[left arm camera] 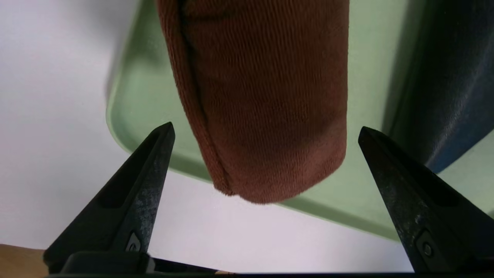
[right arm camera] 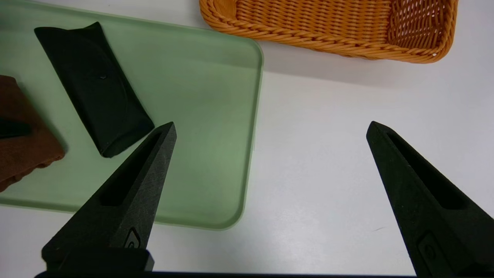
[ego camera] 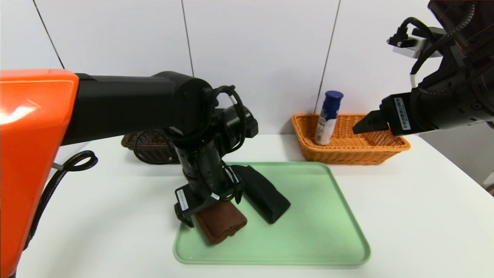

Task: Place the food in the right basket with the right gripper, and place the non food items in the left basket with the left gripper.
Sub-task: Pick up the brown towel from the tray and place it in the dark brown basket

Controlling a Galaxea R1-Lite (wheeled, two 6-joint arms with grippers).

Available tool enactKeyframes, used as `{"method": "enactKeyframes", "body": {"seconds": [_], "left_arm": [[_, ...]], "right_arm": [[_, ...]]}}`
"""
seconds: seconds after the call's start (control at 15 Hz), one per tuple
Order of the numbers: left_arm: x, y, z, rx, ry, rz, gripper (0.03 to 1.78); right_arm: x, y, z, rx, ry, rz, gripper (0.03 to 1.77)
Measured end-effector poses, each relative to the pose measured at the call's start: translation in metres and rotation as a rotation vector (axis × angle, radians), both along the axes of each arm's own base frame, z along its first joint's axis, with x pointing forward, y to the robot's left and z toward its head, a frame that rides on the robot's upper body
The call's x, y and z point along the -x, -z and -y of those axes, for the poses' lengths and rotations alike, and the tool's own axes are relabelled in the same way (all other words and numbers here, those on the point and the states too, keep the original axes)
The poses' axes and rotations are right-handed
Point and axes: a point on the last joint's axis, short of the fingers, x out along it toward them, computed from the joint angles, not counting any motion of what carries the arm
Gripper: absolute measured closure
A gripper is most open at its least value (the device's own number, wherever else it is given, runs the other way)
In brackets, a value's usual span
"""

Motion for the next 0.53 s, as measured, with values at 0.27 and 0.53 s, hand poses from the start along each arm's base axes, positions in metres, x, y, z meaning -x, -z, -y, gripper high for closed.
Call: {"method": "enactKeyframes", "body": {"seconds": [0.27,0.53], "left_arm": [[-0.008,0.012,0.002,-0.017,-0.009,-0.018,0.12],[-0.012,0.018,0.004,-0.020,-0.012,-0.022,0.12]], "right_arm": [[0.000,0.002,0.000,0.004,-0.002,-0.009,0.10],[0.000,0.006,0.000,0.011,-0.001,-0.020,0.10]]}}
